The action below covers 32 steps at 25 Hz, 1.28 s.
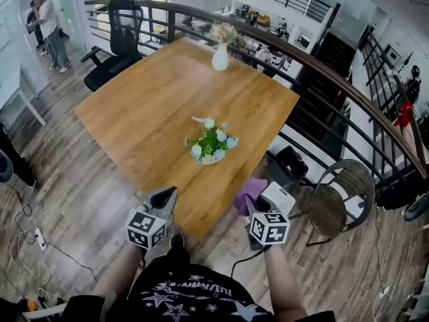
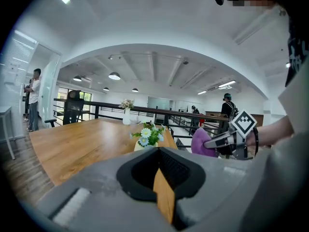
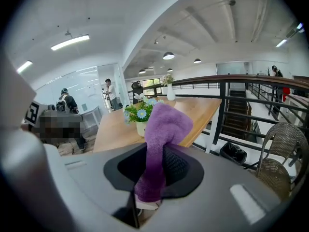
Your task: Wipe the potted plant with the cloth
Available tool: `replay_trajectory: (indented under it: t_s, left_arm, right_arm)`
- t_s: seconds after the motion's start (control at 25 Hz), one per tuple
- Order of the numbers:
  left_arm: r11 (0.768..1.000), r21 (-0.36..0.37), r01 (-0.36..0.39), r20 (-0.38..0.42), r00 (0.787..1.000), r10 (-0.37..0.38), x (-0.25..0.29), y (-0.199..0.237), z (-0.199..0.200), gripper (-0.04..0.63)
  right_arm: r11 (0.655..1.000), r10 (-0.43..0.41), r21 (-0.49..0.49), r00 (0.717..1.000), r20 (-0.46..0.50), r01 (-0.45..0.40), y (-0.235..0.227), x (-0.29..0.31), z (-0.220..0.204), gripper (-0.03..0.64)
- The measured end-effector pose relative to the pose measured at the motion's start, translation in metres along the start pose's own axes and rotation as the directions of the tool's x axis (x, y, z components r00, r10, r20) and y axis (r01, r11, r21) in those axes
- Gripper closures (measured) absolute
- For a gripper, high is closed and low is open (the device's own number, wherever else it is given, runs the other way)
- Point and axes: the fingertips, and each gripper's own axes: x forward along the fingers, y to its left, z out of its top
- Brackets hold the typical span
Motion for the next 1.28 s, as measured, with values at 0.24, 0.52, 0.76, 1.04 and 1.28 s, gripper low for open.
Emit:
replay_trajectory:
  t_s: [0.24,0.52,0.76,1.04,1.28]
  left_arm:
    - [0.996,-0.006,0.086,-0.024,0.996,-0.087,0.029,0.033,0.007,0.594]
    - [0.963,0.04,0.268,-0.099,0.96,-0.263,0.068,0.044,-0.009,0.389]
    - [0.921,0.227,0.317,-0.147,0.946,-0.29,0.097,0.052,-0.021,0.126]
    - [0.913,0.213,0.347,-0.203,0.93,-0.307,0.133,0.046,-0.033,0.068]
    - [0.916,0.2,0.348,-0.306,0.91,-0.279,0.169,0.041,-0.055,0.064]
  right_arm:
    - [0.997,-0.067,0.022,0.997,-0.029,0.068,0.007,0.027,0.014,0.531]
    - [0.986,-0.156,0.045,0.986,-0.058,0.159,0.002,0.053,0.019,0.531]
    - [0.977,-0.203,0.054,0.976,-0.081,0.207,0.003,0.063,0.017,0.531]
    - [0.977,-0.208,0.032,0.974,-0.086,0.211,-0.021,0.076,0.022,0.531]
    - [0.994,-0.106,0.019,0.992,-0.065,0.108,-0.05,0.108,0.04,0.531]
